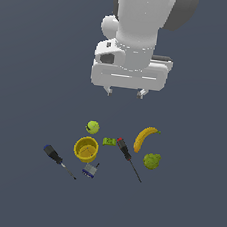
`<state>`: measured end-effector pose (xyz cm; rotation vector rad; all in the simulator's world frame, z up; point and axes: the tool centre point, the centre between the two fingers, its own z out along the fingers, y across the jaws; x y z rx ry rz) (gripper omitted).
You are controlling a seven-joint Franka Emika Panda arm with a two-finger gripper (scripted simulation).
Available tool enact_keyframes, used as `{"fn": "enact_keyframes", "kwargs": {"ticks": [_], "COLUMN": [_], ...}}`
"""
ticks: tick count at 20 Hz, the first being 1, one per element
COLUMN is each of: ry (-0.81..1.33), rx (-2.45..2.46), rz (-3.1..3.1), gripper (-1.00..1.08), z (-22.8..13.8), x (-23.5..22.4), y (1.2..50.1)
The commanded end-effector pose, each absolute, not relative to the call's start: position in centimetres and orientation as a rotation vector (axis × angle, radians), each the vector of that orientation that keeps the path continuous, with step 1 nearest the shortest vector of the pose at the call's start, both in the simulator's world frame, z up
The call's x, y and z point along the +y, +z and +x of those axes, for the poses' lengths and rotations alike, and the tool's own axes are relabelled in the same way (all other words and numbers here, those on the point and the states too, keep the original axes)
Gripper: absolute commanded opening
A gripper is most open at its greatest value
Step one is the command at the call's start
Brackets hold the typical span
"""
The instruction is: Pick up a designated object from a clutter of objects.
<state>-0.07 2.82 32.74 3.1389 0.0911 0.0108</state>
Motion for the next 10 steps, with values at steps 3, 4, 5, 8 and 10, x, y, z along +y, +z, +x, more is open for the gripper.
{"fn": "enact_keyframes", "kwargs": {"ticks": [3, 4, 5, 8, 10], "ry": [0.012, 0.013, 0.014, 0.02, 0.022], "rx": [0.085, 0.078, 0.068, 0.031, 0.019], "rz": [3.14, 3.142, 3.144, 3.153, 3.155], "gripper": [1.0, 1.0, 1.0, 1.0, 1.0], "z": [-0.1, -0.1, -0.1, -0.1, -0.1], "x": [2.7, 2.5, 2.2, 1.3, 1.0], "y": [32.9, 33.0, 33.2, 33.9, 34.2]}}
